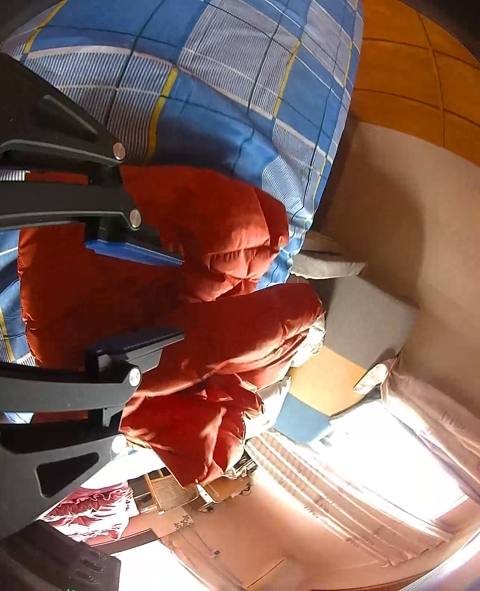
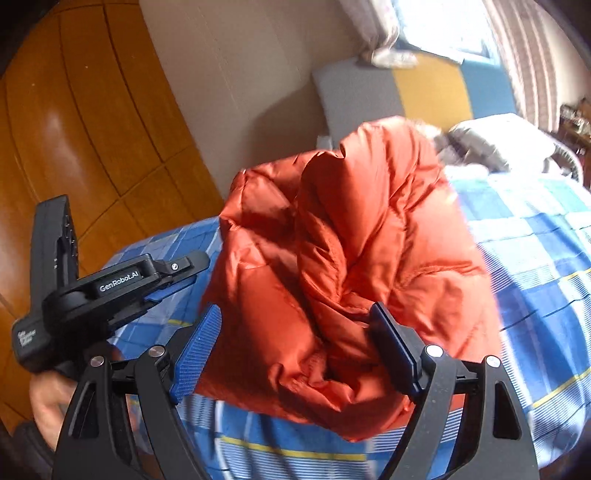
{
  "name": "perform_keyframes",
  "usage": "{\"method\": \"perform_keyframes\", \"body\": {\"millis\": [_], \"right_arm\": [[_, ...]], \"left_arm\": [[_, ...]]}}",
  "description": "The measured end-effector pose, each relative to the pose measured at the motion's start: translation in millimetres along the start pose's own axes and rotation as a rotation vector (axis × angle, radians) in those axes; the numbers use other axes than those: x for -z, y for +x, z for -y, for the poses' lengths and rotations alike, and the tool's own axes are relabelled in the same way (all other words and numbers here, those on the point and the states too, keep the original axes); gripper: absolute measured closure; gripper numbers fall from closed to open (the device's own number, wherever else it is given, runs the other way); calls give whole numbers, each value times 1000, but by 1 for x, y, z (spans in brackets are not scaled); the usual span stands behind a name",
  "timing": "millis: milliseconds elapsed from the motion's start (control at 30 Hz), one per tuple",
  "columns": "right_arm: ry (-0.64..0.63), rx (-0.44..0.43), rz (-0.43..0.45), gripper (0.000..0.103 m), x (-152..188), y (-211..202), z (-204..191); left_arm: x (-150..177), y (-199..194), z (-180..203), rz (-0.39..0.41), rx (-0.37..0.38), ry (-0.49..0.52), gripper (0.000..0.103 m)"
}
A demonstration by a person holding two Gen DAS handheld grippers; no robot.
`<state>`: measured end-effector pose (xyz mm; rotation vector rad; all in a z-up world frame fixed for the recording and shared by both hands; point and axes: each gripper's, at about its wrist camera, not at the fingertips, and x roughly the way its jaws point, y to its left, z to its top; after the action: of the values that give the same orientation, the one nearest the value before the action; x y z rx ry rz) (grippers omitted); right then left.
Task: Fold large clothes
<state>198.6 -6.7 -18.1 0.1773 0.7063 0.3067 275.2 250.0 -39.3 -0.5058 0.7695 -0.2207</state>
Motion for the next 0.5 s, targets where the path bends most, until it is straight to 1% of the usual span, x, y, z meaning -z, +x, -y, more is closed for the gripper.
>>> {"method": "perform_keyframes", "body": {"millis": [67,100,167,200,233,267,300,333,367,400,467,500], "right_arm": [[9,7,4,21,5,0,6],[10,-3,-12,21,8,5,6],[49,-49,-59,21,15,20,5],[36,-64,-80,21,18,28,1],[4,-60,-95,21,21,37,-5],[-13,-50,-100,21,24,43,-10],[-28,-49,-103,18,27,49,-15],[-35,-49,-99,16,30,53,-19],[-45,-47,-99,16,32,57,-24],[-63,-49,-101,16,34,61,-29],[-68,-66,-101,16,36,66,-36],[-81,-67,-102,16,37,68,-39]], "left_arm": [[1,6,0,-9,1,-5,69],[2,8,0,-14,3,-10,69],[4,13,0,-22,4,-12,69],[5,14,1,-25,10,-11,69],[5,14,2,-24,19,-6,69],[4,13,3,-23,23,0,66],[4,13,3,-26,30,6,59],[3,12,1,-28,51,7,55],[3,11,1,-32,74,14,46],[3,10,2,-37,87,29,43],[4,11,7,-49,94,62,40],[4,14,11,-78,116,96,39]]}}
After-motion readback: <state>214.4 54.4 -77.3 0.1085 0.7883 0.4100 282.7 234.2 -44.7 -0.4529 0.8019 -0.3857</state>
